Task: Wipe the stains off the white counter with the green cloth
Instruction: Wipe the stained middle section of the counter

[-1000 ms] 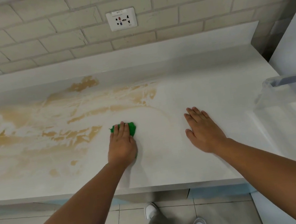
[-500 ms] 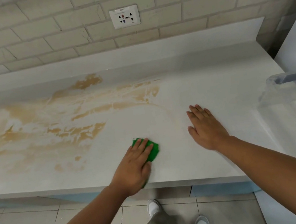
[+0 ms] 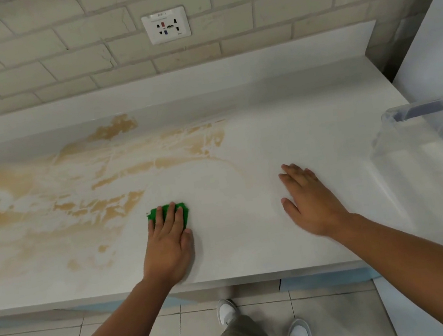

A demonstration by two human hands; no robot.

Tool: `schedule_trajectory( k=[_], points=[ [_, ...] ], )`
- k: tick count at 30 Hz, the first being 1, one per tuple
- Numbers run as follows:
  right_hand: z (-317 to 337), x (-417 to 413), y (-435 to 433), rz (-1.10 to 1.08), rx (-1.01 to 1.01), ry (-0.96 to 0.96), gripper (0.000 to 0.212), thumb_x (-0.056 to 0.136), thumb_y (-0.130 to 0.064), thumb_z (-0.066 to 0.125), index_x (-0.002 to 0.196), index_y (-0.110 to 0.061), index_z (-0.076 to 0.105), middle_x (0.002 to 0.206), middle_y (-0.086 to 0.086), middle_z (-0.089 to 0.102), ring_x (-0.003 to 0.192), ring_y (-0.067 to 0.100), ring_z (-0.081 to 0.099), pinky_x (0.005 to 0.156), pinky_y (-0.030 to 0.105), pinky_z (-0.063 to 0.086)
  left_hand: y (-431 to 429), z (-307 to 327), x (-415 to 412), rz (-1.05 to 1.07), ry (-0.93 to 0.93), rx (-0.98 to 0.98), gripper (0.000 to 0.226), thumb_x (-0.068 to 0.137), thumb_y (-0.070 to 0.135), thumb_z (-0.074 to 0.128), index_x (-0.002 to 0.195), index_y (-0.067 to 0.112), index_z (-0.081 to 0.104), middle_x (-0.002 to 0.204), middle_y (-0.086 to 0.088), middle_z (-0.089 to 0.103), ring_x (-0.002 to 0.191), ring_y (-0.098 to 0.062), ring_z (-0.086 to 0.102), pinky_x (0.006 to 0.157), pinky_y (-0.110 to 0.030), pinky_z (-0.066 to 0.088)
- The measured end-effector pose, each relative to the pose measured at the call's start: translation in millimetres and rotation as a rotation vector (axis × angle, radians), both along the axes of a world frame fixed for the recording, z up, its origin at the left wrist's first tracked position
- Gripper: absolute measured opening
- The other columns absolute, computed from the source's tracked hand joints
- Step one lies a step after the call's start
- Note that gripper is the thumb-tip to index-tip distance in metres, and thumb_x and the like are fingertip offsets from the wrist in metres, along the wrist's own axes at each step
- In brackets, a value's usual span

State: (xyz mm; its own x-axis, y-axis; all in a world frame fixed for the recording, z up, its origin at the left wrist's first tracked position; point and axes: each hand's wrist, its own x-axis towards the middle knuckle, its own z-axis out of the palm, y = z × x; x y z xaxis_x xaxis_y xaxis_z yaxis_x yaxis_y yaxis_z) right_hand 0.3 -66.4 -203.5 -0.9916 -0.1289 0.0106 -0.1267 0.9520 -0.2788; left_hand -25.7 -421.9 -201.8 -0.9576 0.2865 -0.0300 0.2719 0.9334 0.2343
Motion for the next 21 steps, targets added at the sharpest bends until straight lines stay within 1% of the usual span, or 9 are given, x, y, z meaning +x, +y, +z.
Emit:
schedule_trajectory(
  k=[3,5,6,8,11,15,18,21],
  points=[
    [-0.7,2.2,1.4,-0.039,0.073,0.002,0.068,0.097,-0.047,0.02,0.153,-0.008,0.025,0.163,0.01,0.014,0.151,0.024,0.006,0.123,0.044,0.008,15.9,2.4,-24.7,0.094,-0.02,-0.094,0.072,0.092,0.051,0.0,0.156,0.021,0.008,0.164,-0.002,-0.004,0.149,-0.027,-0.014,0.121,-0.044,-0.009],
    [-1.5,2.5,-0.1,-0.065,0.105,-0.005,0.072,0.096,-0.05,0.014,0.153,-0.008,0.024,0.163,0.01,0.013,0.151,0.024,0.006,0.123,0.046,0.008,31.8,2.1,-44.4,0.142,-0.023,-0.13,0.066,0.096,0.048,0.006,0.156,0.022,0.01,0.164,-0.004,-0.002,0.149,-0.031,-0.012,0.121,-0.047,-0.008],
    [-2.2,3.3,-0.4,-0.078,0.109,-0.01,0.074,0.095,-0.051,0.011,0.154,-0.008,0.022,0.164,0.009,0.013,0.151,0.024,0.005,0.123,0.046,0.008,41.7,2.0,-53.2,0.156,-0.021,-0.126,0.062,0.098,0.045,0.011,0.156,0.021,0.011,0.164,-0.004,0.0,0.15,-0.031,-0.009,0.121,-0.048,-0.005],
    [-2.9,5.2,-0.5,-0.094,0.105,-0.021,0.076,0.094,-0.053,0.009,0.155,-0.008,0.017,0.164,0.009,0.012,0.152,0.023,0.004,0.123,0.046,0.008,61.2,2.9,-67.2,0.15,-0.018,-0.079,0.06,0.101,0.04,0.018,0.156,0.017,0.012,0.164,-0.004,0.003,0.15,-0.028,-0.004,0.122,-0.046,-0.001],
    [-3.5,7.0,0.3,-0.094,0.089,-0.025,0.078,0.094,-0.054,0.007,0.155,-0.007,0.018,0.163,0.01,0.013,0.152,0.024,0.005,0.123,0.045,0.009,93.0,2.4,-79.1,0.072,-0.019,-0.055,0.061,0.102,0.038,0.018,0.156,0.012,0.008,0.164,-0.004,0.001,0.151,-0.024,-0.004,0.123,-0.04,-0.001],
    [-2.2,6.6,-0.4,-0.094,0.08,-0.016,0.077,0.094,-0.053,0.008,0.154,-0.007,0.022,0.163,0.01,0.015,0.151,0.024,0.007,0.123,0.044,0.009,133.7,5.0,-80.4,-0.049,-0.012,-0.06,0.06,0.102,0.039,0.016,0.156,0.015,0.007,0.164,-0.001,-0.001,0.151,-0.022,-0.006,0.122,-0.04,-0.002],
    [-1.4,7.1,0.3,-0.088,0.082,-0.013,0.076,0.093,-0.051,0.009,0.153,-0.007,0.024,0.163,0.01,0.016,0.151,0.023,0.008,0.123,0.042,0.007,158.3,5.8,-70.9,-0.189,-0.01,-0.049,0.058,0.102,0.038,0.016,0.156,0.019,0.008,0.164,0.003,0.001,0.151,-0.02,-0.005,0.122,-0.038,-0.002],
    [-1.4,6.8,-0.1,-0.083,0.085,-0.015,0.076,0.092,-0.049,0.01,0.153,-0.006,0.026,0.163,0.011,0.017,0.151,0.024,0.009,0.123,0.043,0.007,169.2,4.9,-51.4,-0.366,0.03,-0.056,0.058,0.101,0.037,0.016,0.156,0.02,0.013,0.164,0.003,0.008,0.151,-0.019,-0.002,0.123,-0.039,-0.002]
  ],
)
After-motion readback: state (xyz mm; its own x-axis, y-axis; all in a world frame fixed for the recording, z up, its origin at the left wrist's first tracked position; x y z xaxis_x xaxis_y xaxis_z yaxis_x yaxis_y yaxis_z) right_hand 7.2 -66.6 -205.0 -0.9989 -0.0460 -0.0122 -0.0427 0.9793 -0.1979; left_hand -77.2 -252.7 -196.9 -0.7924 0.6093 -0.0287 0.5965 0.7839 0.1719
